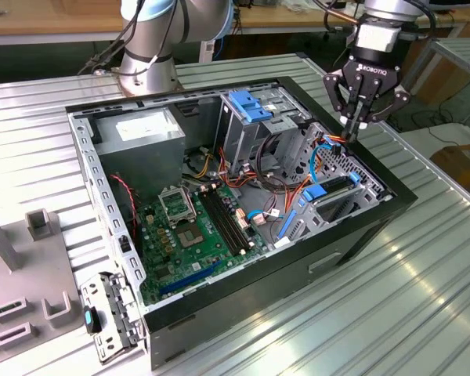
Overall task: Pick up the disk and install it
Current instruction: 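Insert the first disk wire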
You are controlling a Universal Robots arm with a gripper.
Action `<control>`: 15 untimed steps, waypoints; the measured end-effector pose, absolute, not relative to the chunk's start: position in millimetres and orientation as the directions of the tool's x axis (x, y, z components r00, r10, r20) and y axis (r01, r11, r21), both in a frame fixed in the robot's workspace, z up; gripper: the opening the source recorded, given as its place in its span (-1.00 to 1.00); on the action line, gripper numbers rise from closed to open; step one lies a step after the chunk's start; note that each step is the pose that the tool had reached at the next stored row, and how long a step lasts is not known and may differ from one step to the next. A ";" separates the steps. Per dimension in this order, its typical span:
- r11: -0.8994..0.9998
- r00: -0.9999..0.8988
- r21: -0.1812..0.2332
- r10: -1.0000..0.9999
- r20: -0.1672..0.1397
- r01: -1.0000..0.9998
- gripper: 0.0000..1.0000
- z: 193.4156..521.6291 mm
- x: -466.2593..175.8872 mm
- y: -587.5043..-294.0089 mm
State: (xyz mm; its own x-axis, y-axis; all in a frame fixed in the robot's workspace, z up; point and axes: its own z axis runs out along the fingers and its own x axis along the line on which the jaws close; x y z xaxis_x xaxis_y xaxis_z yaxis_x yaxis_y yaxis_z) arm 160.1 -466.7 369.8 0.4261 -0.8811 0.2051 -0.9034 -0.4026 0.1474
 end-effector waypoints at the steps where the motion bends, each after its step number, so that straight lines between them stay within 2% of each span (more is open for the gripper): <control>1: -0.388 0.412 0.148 -0.887 0.207 -0.910 -0.67 369.8 160.1 -466.7; 4: -0.372 0.393 0.136 -0.896 0.205 -0.918 -0.67 369.5 159.4 -466.6; 10: -0.379 0.391 0.104 -0.910 0.142 -0.920 -0.67 369.2 159.4 -470.5; 15: -0.379 0.389 0.095 -0.912 0.131 -0.921 -0.67 368.3 159.1 -474.9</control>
State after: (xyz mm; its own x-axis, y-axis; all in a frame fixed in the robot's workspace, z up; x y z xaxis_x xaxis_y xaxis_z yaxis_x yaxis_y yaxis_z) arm 159.1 -474.9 368.3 0.3887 -0.9120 0.1312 -0.9206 -0.3788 0.0946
